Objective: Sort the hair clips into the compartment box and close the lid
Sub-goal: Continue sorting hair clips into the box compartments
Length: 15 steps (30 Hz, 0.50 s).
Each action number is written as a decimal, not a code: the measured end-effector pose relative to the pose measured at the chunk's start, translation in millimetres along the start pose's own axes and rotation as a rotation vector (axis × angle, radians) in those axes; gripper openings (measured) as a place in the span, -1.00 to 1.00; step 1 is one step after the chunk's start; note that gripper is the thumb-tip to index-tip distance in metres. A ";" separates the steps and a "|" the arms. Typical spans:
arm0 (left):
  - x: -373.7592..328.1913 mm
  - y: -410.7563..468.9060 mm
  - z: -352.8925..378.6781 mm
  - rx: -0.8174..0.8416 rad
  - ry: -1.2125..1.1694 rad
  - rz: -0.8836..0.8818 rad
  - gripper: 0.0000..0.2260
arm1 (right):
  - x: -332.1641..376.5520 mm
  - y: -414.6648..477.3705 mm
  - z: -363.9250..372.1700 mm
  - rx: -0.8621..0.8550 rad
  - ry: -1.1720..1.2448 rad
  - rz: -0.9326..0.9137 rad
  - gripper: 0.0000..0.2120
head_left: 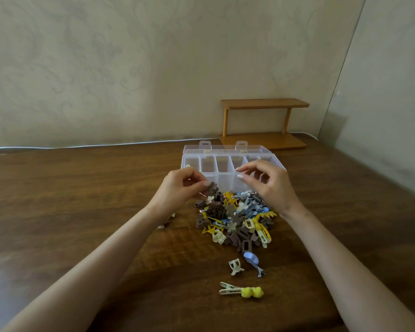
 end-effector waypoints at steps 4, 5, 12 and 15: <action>-3.4 -5.5 13.2 0.020 -0.121 -0.052 -0.88 | 2.1 -2.4 17.0 0.210 0.013 0.051 -0.70; -3.9 -6.1 14.9 0.019 -0.130 -0.059 -0.87 | 2.4 -3.0 20.4 0.229 0.004 0.038 -0.70; -4.1 -7.8 18.5 0.013 -0.079 -0.087 -0.91 | 5.8 -4.4 25.8 0.236 -0.031 -0.035 -0.80; -2.9 -7.8 17.4 0.026 -0.041 -0.080 -0.90 | 5.0 -1.1 14.6 0.125 -0.061 -0.031 -0.82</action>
Point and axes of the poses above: each hand's wrist, its own y-axis towards the middle knuckle, its own z-axis out of the palm, x = y × z, the point moved 2 cm from there along y, towards the middle knuckle, and after that the axes turned 10 degrees about y, right-handed, at the moved point
